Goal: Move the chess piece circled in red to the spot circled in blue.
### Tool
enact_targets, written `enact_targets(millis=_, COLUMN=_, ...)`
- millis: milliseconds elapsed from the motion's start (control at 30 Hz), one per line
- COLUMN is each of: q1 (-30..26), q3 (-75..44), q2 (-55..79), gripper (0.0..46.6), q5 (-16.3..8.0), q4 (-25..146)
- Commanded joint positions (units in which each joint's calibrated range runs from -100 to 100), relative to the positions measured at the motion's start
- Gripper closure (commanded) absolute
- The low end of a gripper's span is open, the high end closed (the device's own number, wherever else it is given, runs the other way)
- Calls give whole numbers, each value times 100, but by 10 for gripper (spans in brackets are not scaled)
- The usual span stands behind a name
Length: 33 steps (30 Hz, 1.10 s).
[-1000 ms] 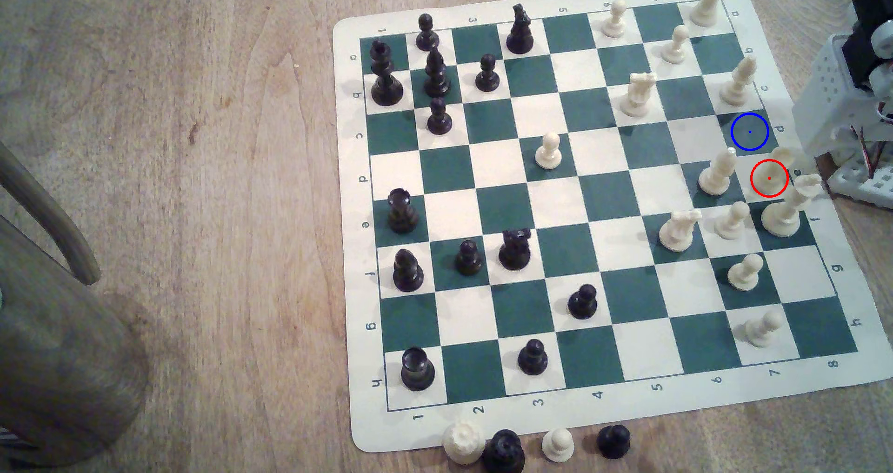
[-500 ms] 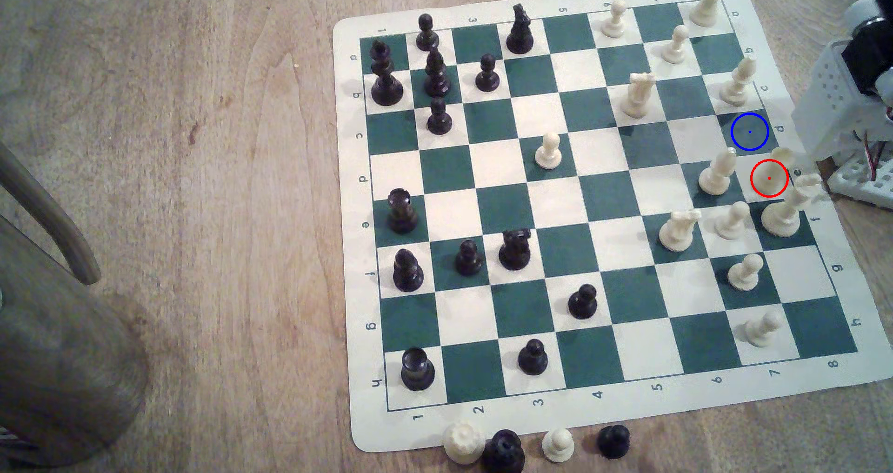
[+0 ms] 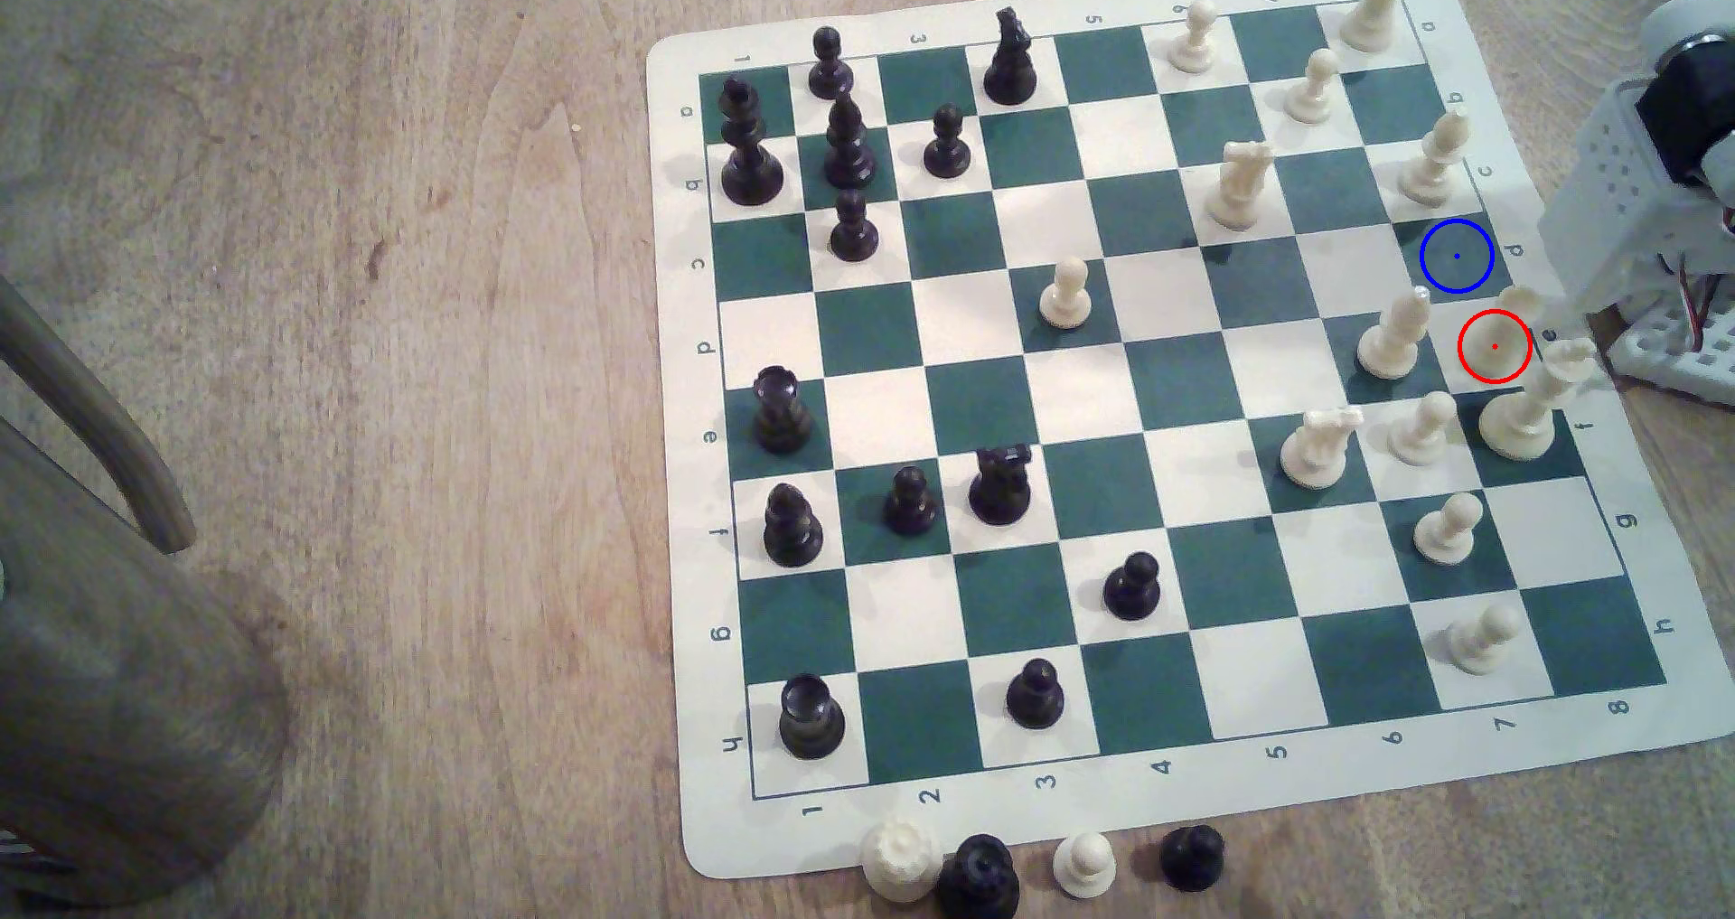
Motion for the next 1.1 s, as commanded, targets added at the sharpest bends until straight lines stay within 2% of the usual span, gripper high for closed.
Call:
enact_targets(millis=0, q1=59, q3=-651, q2=6, gripper=464, q5=-34, q4=1457)
enact_targets(millis=33, q1=90, q3=-660, q2=6, gripper=464, q5=-44, q4=1596)
enact_targets(millis=100, q1=231, q3=-887, q2=6, gripper=464, q5=-308, q4=2448)
enact_targets(millis=200, q1=435, q3=-1458, q2=14, gripper=464, q5=-454, q4=4004)
enact_targets(millis=300, q1=419, q3=-2419, q2=498, gripper=464, q5=-454, q4=5683)
enact_targets(millis=367, q1=122, q3=-3344, q2=1007, gripper=464, q5=-469, q4=7124)
enact_targets(millis=433, q1=-66, q3=-3670, q2=1262, gripper=464, q5=-474, q4=7812)
enact_targets(millis=533, q1=-355, q3=-3815, q2=1584, gripper=460, q5=-440, q4=8942)
enact_targets(millis=800, q1=-1005, q3=-3978, q2=2747, gripper=464, q5=-557, q4=11055)
enact_targets(millis=1067, q1=-1059, q3=-3888, q2=3189, gripper=464, q5=-503, q4=11883)
